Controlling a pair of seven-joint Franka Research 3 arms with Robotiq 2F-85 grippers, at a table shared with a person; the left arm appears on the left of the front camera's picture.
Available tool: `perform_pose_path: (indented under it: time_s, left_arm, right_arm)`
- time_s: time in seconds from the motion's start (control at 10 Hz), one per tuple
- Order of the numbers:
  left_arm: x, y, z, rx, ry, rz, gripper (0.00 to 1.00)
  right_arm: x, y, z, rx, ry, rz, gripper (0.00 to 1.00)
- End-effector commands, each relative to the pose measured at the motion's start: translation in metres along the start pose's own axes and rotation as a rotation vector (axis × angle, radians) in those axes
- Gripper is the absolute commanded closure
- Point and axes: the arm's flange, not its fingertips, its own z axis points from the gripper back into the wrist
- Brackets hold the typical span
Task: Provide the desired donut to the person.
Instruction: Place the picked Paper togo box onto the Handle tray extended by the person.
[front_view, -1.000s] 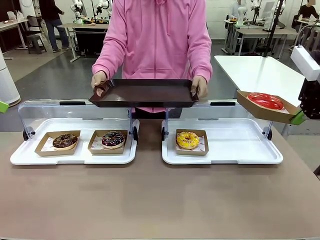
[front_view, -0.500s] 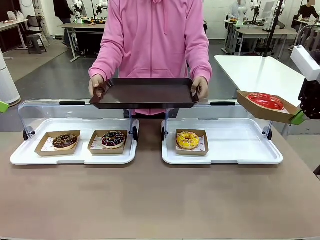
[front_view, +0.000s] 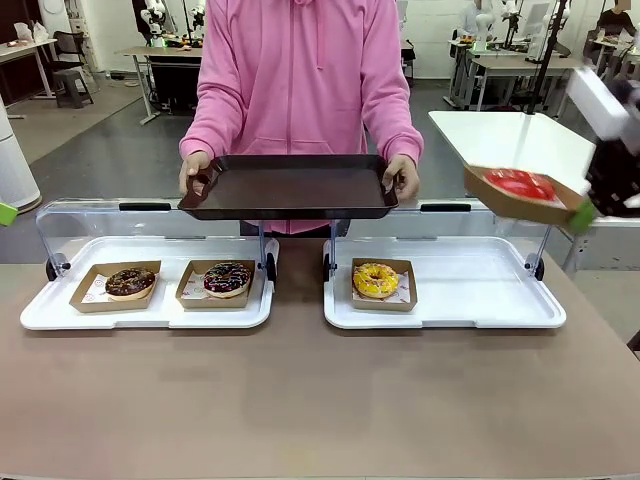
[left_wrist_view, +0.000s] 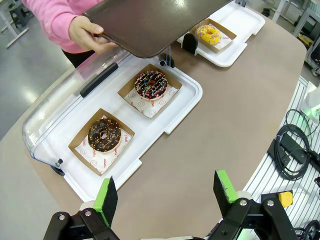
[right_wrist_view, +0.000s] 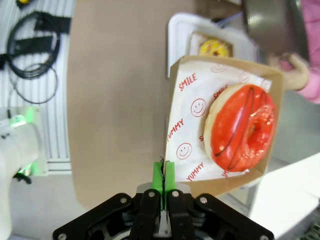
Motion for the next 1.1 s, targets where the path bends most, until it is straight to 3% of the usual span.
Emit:
perform_pose_path:
  time_s: [0.0, 0.2, 0.4, 0.7, 1.0]
  left_arm:
    - [-0.001, 0.001, 0.0, -0.002, -0.007, -0.002, 0.0]
    - [-0.001, 0.001, 0.0, -0.002, -0.007, -0.002, 0.0]
    - [-0.001, 0.001, 0.0, -0.002, -0.007, -0.002, 0.0]
    - [-0.001, 0.001, 0.0, -0.002, -0.007, -0.002, 0.0]
    - [-0.001, 0.001, 0.0, -0.002, -0.007, -0.002, 0.0]
  right_arm:
    - [0.077, -0.072, 0.006, 0.016, 0.099, -0.078, 0.98]
    - [0.145, -0.127, -0.02, -0.017, 0.197, -0.177, 0.98]
    - [0.194, -0.167, -0.079, -0.008, 0.199, -0.16, 0.98]
    - [0.231, -0.193, -0.145, -0.095, 0.203, -0.151, 0.98]
    - [0.242, -0.204, -0.179, -0.097, 0.196, -0.094, 0.98]
